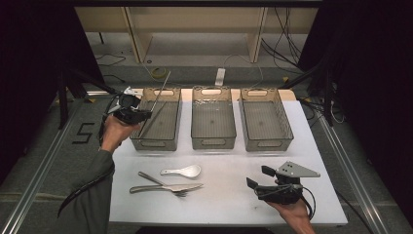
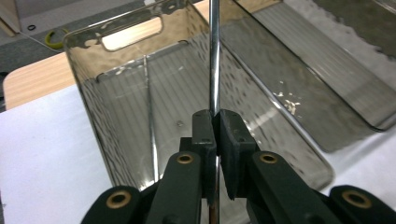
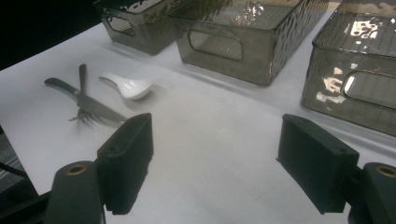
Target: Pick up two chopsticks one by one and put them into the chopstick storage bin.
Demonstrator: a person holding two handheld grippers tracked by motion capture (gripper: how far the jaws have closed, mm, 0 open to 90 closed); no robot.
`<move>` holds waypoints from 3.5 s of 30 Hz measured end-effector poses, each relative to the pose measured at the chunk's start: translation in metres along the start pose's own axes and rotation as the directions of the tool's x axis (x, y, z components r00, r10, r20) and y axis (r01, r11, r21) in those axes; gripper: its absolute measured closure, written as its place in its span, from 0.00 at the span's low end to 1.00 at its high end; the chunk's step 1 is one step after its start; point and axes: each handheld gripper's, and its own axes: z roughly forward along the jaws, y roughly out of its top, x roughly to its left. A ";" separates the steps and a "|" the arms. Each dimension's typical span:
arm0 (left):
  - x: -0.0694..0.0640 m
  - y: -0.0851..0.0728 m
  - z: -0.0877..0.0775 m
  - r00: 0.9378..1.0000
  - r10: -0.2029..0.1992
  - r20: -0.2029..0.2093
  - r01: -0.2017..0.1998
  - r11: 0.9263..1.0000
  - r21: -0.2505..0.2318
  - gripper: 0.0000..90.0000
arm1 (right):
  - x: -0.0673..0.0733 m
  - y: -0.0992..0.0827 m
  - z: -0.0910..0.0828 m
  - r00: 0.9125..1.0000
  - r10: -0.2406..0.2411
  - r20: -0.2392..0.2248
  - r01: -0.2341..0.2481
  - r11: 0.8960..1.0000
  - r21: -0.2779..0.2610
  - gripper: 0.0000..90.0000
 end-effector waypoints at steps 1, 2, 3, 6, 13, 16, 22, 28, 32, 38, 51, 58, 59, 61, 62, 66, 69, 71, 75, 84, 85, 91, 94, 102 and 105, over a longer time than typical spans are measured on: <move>0.002 -0.001 0.001 1.000 -0.008 0.002 0.008 1.000 0.005 0.94 | 0.000 0.000 0.000 1.000 0.000 0.000 0.000 1.000 0.000 0.31; 0.004 -0.002 0.003 1.000 -0.015 -0.003 0.015 1.000 0.005 0.94 | 0.000 0.000 0.000 1.000 -0.002 -0.001 0.002 1.000 -0.001 0.31; 0.005 -0.004 0.004 1.000 -0.025 -0.005 0.025 1.000 -0.003 0.94 | 0.000 0.000 -0.001 1.000 -0.003 -0.001 0.003 1.000 0.000 0.31; 0.005 -0.009 0.009 1.000 -0.010 -0.015 0.010 1.000 0.003 0.94 | 0.000 0.000 0.000 1.000 -0.003 -0.001 0.003 1.000 0.000 0.31; 0.010 -0.019 0.018 0.999 -0.030 -0.030 0.030 1.000 0.009 0.94 | 0.000 0.000 0.000 1.000 -0.002 0.000 0.002 1.000 0.001 0.31; 0.011 -0.023 0.021 0.999 -0.039 -0.031 0.039 0.999 0.010 0.94 | 0.000 0.000 0.000 1.000 -0.003 -0.002 0.003 1.000 0.007 0.31; 0.012 -0.026 0.022 0.998 -0.045 -0.044 0.045 0.999 0.003 0.94 | 0.000 0.000 0.000 1.000 -0.002 -0.004 0.002 1.000 0.008 0.30; 0.014 -0.028 0.027 0.997 -0.058 -0.053 0.059 0.998 0.008 0.94 | 0.000 0.000 0.000 1.000 -0.002 -0.004 0.002 1.000 0.007 0.31; 0.015 -0.030 0.030 0.997 -0.062 -0.055 0.063 0.998 0.018 0.94 | 0.000 0.000 0.000 1.000 -0.005 -0.003 0.005 1.000 0.005 0.31; 0.015 -0.033 0.033 0.995 -0.076 -0.058 0.078 0.997 0.028 0.94 | 0.000 0.000 0.001 1.000 -0.002 -0.004 0.002 1.000 0.008 0.31; 0.014 -0.033 0.032 0.993 -0.077 -0.091 0.079 0.996 0.029 0.78 | 0.000 0.000 0.000 1.000 -0.002 -0.004 0.002 1.000 0.008 0.30; 0.005 -0.023 0.007 0.996 -0.053 -0.075 0.054 0.998 0.011 0.53 | 0.000 0.000 0.001 1.000 -0.002 -0.002 0.002 1.000 0.009 0.30; 0.001 -0.023 0.003 0.997 -0.041 -0.063 0.042 0.999 0.012 0.50 | 0.000 0.000 0.001 1.000 -0.003 -0.001 0.003 1.000 0.009 0.31; -0.006 -0.023 -0.005 0.999 -0.023 -0.045 0.023 1.000 0.013 0.47 | 0.000 0.000 0.000 1.000 -0.001 0.000 0.001 1.000 0.009 0.30; -0.009 -0.023 -0.008 0.999 -0.020 -0.033 0.020 1.000 0.008 0.45 | 0.000 0.000 0.000 1.000 -0.003 0.001 0.003 1.000 0.008 0.31; -0.020 -0.026 -0.018 1.000 0.011 0.001 -0.011 1.000 0.005 0.41 | 0.000 0.000 0.000 1.000 0.000 0.003 0.000 1.000 0.009 0.30; -0.024 -0.031 -0.024 1.000 0.017 0.019 -0.017 1.000 -0.005 0.38 | 0.000 -0.001 0.001 1.000 0.001 0.004 -0.001 1.000 0.010 0.31; -0.026 -0.033 -0.026 0.999 0.023 0.038 -0.023 1.000 0.001 0.37 | 0.000 -0.001 0.001 1.000 0.001 0.004 -0.001 1.000 0.010 0.31; -0.030 -0.037 -0.030 0.997 0.037 0.061 -0.038 0.999 0.005 0.35 | 0.001 0.000 0.001 1.000 -0.005 0.002 0.005 1.000 0.009 0.30; -0.045 -0.039 -0.034 0.991 0.088 0.102 -0.089 0.996 0.011 0.30 | 0.001 0.001 0.000 1.000 -0.010 -0.001 0.010 1.000 0.001 0.30; -0.047 -0.039 -0.033 0.990 0.093 0.105 -0.094 0.995 0.012 0.30 | 0.001 0.001 0.000 1.000 -0.011 -0.001 0.011 1.000 0.001 0.30; -0.057 -0.041 -0.030 0.984 0.127 0.125 -0.133 0.990 0.037 0.28 | 0.001 0.001 -0.001 1.000 -0.009 -0.003 0.009 1.000 0.001 0.30; -0.061 -0.042 -0.029 0.981 0.139 0.133 -0.146 0.988 0.044 0.27 | 0.000 0.001 -0.001 1.000 -0.007 -0.002 0.007 1.000 0.003 0.30; -0.074 -0.046 -0.023 0.973 0.164 0.162 -0.176 0.983 0.059 0.24 | 0.000 0.000 -0.001 1.000 -0.010 -0.003 0.010 1.000 0.000 0.30; -0.082 -0.048 -0.018 0.968 0.180 0.176 -0.196 0.978 0.076 0.23 | 0.000 0.000 -0.003 1.000 -0.012 -0.005 0.012 1.000 -0.008 0.30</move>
